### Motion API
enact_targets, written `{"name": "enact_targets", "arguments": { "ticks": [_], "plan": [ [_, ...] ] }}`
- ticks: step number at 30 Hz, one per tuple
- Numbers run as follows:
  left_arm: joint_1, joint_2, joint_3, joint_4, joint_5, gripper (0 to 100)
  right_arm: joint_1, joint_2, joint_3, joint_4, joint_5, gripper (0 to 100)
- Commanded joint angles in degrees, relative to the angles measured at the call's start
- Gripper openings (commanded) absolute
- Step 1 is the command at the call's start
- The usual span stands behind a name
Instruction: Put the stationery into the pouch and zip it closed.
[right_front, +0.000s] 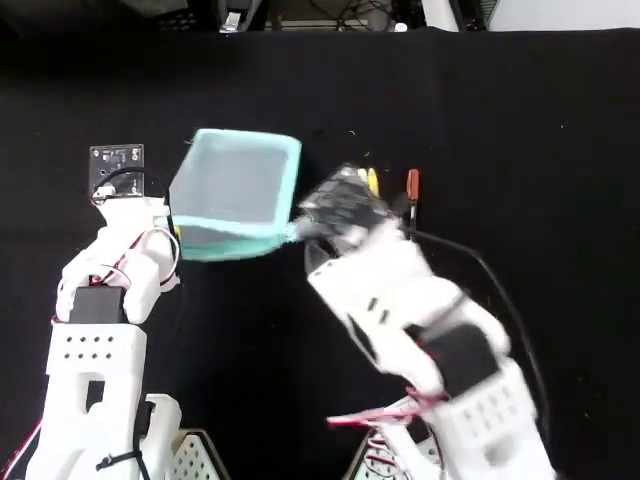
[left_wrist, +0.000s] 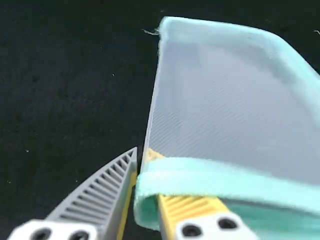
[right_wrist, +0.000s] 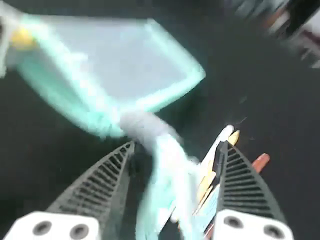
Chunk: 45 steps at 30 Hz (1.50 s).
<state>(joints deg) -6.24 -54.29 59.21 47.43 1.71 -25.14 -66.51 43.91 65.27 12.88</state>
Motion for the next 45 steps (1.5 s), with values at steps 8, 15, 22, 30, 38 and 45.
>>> {"name": "enact_targets", "arguments": {
  "ticks": [8,15,22,30,38,45],
  "plan": [
    [0.1,0.1,-0.3,-0.9,0.7,3,14.9,-6.0,10.8,-17.6,-7.4,24.7],
    [0.1,-0.4,0.6,-0.9,0.7,3,19.0,11.5,10.1,-24.7,-7.4,16.6],
    [0.1,-0.4,0.6,-0.9,0.7,3,19.8,39.5,-2.2,-23.2,-7.3,10.5],
    [-3.3,-0.4,-0.2,-0.9,0.4,3,16.5,60.2,-16.2,-16.2,-7.1,14.2],
    [-13.0,-0.4,-2.6,-0.8,0.6,3,9.1,64.0,-16.4,-16.5,-3.6,11.9],
    [-9.5,-0.3,-1.4,-0.9,0.6,3,10.6,65.0,-15.6,-16.4,-3.3,12.3]
  ]
}}
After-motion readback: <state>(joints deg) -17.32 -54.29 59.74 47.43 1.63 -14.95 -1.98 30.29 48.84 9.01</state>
